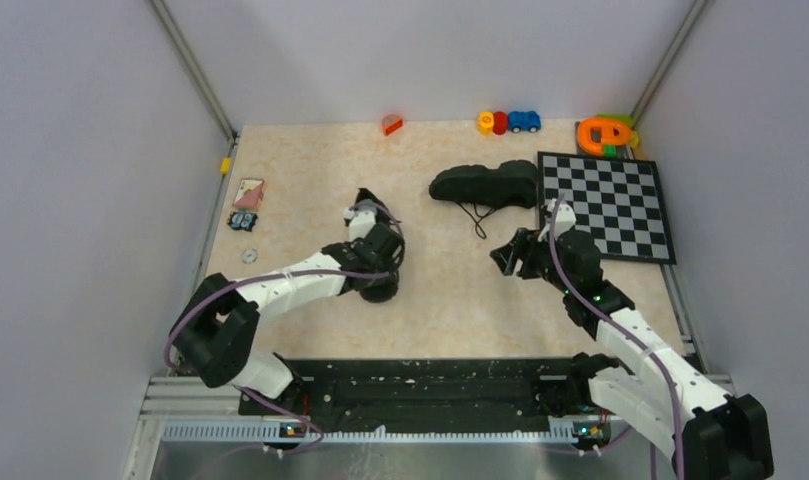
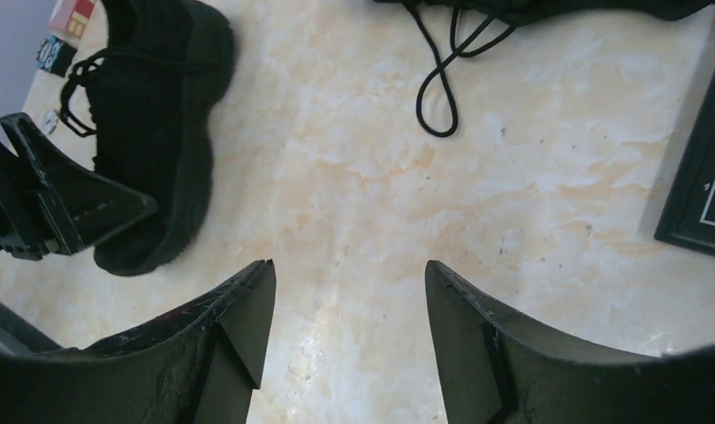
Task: Tie the shoes
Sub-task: Move the shoe to the center of the board.
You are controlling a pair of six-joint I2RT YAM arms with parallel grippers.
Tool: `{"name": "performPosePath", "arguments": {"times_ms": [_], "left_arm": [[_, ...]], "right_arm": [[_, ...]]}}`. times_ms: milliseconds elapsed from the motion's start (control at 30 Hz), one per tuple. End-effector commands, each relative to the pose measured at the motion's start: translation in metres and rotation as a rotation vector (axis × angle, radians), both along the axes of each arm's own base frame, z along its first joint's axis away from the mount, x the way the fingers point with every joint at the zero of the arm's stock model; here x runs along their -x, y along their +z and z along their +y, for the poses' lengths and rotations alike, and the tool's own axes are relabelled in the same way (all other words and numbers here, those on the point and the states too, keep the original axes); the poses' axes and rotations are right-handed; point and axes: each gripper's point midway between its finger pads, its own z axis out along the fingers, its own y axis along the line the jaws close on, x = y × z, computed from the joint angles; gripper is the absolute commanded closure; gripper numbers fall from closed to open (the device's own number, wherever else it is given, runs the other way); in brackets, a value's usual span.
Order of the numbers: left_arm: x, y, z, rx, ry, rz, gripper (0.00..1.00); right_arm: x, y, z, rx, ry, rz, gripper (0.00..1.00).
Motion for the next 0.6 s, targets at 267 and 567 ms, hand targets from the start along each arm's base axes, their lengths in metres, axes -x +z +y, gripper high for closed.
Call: {"name": "performPosePath", "arguments": {"times_ms": [267,567], "left_arm": [[-0.088,0.02,0.143,-0.052,0.203,-0.056,0.41],[-0.103,0.053,0.132,0.024,0.121,-0.103,0.13]], "right_arm": [[-0.089,0.035,-0.031,-0.212,-0.429,-0.007,0.28],[-0.142,0.023,-0.043,-0.604,-0.711,-0.032,0.25]]}}
